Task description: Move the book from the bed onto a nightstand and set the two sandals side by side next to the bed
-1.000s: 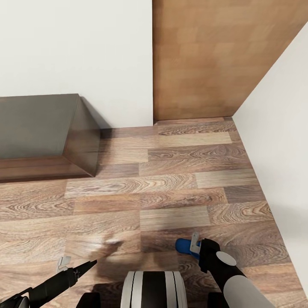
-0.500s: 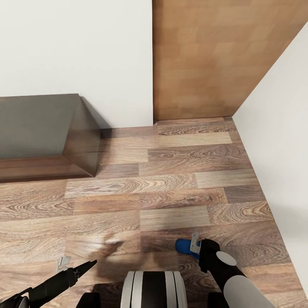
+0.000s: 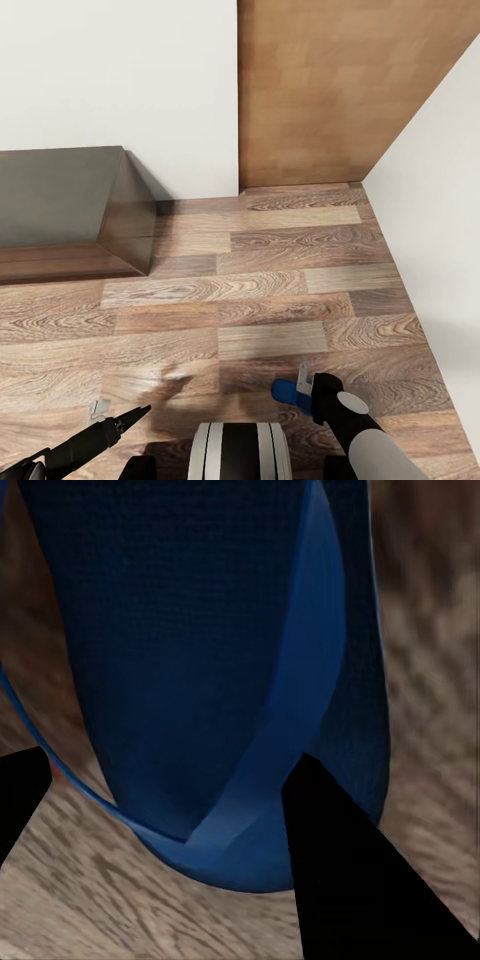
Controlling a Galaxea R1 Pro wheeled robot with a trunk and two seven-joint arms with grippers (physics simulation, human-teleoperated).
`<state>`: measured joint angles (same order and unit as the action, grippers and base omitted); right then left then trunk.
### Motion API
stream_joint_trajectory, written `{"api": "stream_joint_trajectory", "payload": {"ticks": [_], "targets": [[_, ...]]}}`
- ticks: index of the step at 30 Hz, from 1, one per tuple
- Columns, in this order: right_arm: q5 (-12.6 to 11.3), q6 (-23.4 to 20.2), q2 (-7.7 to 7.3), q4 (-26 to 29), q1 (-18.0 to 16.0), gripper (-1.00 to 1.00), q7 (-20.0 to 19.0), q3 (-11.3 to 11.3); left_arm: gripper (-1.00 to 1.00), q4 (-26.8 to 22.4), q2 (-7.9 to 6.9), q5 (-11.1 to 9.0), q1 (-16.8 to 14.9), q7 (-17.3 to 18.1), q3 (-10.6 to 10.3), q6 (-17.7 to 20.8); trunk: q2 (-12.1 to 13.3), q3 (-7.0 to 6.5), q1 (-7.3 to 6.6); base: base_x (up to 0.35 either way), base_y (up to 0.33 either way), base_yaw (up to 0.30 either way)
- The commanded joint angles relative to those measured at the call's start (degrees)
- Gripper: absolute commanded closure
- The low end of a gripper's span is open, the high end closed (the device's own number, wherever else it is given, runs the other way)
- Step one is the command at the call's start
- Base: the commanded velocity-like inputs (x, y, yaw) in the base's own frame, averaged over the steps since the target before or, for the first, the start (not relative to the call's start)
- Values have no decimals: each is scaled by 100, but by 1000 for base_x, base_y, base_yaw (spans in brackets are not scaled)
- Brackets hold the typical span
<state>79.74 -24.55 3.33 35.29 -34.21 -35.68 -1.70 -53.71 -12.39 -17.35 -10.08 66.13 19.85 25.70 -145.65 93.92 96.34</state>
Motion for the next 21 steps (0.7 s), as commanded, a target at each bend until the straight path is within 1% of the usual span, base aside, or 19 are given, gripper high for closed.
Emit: {"api": "stream_joint_trajectory", "payload": {"ticks": [1,7,13,17,21], "targets": [[-29,-32,0,13,3,100,-36,-16,-100,1,0,-23,-2,14,2,58,-1,4,0,0,0,0],[-29,-32,-1,13,2,100,-36,-20,-100,1,-5,-23,-2,14,2,58,-1,4,0,0,0,0],[-28,-32,-4,45,2,100,-36,-22,-100,1,-7,-22,-2,14,-7,65,7,-129,-15,0,0,0],[-28,-32,-2,42,2,100,-36,-20,-100,1,-8,-23,-2,14,-3,60,7,-129,-15,0,0,0],[-27,-32,-4,40,2,100,-36,-21,-100,1,-8,-23,-2,14,-7,65,12,-218,-25,0,0,0]]}}
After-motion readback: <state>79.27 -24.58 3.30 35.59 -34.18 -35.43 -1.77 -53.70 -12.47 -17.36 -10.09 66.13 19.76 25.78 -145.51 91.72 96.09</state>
